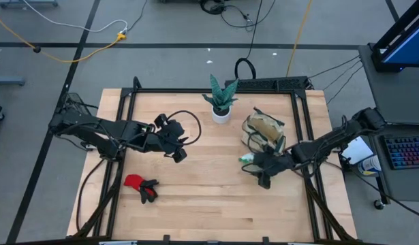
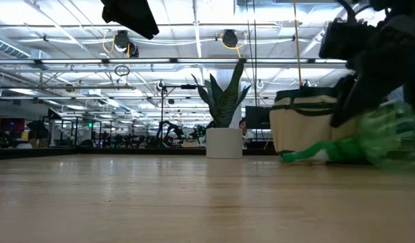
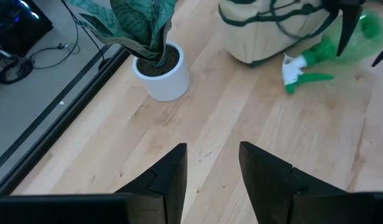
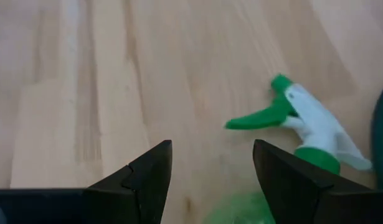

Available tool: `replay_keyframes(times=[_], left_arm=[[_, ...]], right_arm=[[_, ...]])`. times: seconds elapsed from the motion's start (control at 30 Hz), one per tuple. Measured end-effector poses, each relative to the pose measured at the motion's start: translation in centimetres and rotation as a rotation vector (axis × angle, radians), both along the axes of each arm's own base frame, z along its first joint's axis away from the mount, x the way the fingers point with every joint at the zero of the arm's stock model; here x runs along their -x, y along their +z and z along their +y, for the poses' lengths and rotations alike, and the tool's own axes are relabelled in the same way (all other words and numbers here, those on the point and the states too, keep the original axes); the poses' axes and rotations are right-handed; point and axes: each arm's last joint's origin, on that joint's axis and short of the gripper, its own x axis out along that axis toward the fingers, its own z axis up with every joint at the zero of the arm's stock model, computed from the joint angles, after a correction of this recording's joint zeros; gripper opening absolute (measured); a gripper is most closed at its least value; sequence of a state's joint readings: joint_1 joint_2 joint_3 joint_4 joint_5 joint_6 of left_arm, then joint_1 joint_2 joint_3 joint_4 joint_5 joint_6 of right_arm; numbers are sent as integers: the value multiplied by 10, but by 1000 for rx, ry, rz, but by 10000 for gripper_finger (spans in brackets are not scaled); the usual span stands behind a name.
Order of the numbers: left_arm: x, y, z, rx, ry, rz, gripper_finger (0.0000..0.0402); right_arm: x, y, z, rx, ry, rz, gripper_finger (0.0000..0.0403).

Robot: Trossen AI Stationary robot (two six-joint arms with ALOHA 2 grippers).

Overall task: Pick & Place Garden tools in Gardening bag
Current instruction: Put the green spray bottle into the gardening bag

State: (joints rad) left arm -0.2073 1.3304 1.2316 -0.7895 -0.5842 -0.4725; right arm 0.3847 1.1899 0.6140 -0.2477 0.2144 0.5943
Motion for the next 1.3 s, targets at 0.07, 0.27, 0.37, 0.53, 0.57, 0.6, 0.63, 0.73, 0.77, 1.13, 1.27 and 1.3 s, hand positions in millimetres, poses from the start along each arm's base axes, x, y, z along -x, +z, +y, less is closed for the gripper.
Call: replay_keyframes(times=[0.07, 0.27, 0.37, 0.53, 0.57, 0.6, 0.63, 0.73, 0.77, 1.13, 1.27, 1.3], left_arm=[[0, 0, 0, 0, 0, 0, 152], [0, 0, 0, -5, -5, 3, 152], [0, 0, 0, -5, -5, 4, 152], [0, 0, 0, -5, -5, 3, 152], [0, 0, 0, -5, -5, 3, 152], [0, 0, 0, -5, -5, 4, 152], [0, 0, 0, -5, -5, 3, 152], [0, 0, 0, -4, -4, 3, 152], [0, 0, 0, -4, -4, 3, 152], [0, 0, 0, -4, -3, 2, 152], [0, 0, 0, -4, -3, 2, 152], [0, 0, 0, -4, -3, 2, 152]], right_arm=[[4, -3, -1, -35, -30, 55, 215], [11, -7, 5, -170, 20, 174, 215], [13, -7, 8, -202, 66, 197, 215], [10, -1, 20, -290, 223, 140, 215], [8, 1, 22, -301, 256, 107, 215], [6, 3, 24, -304, 282, 73, 215], [4, 5, 25, -304, 298, 43, 215], [2, 8, 27, -288, 336, -12, 215], [1, 9, 28, -277, 355, -29, 215], [9, 0, 22, -275, 164, 103, 215], [15, -6, 16, -250, 23, 195, 215], [16, -7, 14, -243, -10, 202, 215]])
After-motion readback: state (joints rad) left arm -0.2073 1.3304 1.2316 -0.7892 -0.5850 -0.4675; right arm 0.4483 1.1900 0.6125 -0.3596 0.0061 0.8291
